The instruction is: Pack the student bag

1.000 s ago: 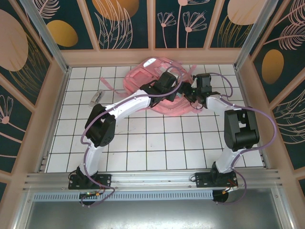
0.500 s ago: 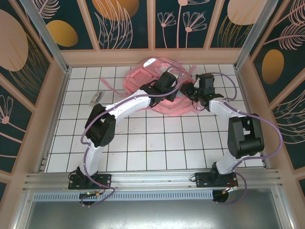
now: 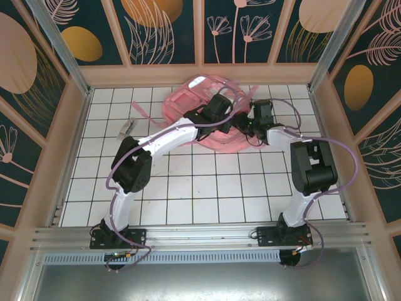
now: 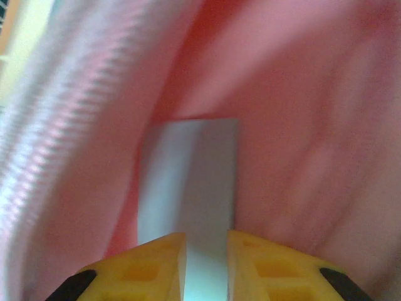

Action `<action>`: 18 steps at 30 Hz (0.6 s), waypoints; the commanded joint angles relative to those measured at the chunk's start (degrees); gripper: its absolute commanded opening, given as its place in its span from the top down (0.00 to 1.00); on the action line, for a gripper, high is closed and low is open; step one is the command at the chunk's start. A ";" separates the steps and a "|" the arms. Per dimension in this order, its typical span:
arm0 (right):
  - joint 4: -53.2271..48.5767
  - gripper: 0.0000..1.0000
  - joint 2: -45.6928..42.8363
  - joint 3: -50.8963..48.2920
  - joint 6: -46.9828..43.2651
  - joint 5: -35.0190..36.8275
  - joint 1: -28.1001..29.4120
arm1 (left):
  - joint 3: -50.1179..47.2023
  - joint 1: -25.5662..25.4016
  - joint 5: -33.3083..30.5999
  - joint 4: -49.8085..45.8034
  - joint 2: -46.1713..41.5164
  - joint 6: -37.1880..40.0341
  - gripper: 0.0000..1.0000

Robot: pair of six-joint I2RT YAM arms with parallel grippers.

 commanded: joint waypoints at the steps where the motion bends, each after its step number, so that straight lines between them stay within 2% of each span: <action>1: 6.42 0.77 1.76 2.89 1.76 -4.65 2.20 | -0.56 0.58 -0.07 2.23 -3.87 -1.54 1.00; 7: 7.53 0.79 1.36 2.45 1.78 -6.51 2.02 | -3.09 0.58 -0.49 3.45 -5.46 -1.94 1.00; 10: 5.19 0.75 -1.97 0.11 0.54 -4.54 1.15 | -3.30 1.06 -1.16 3.47 -5.49 -2.37 1.00; 18: -12.05 0.64 -16.65 -4.48 -9.71 6.30 0.35 | -6.73 2.99 -1.82 3.64 -7.98 -2.67 1.00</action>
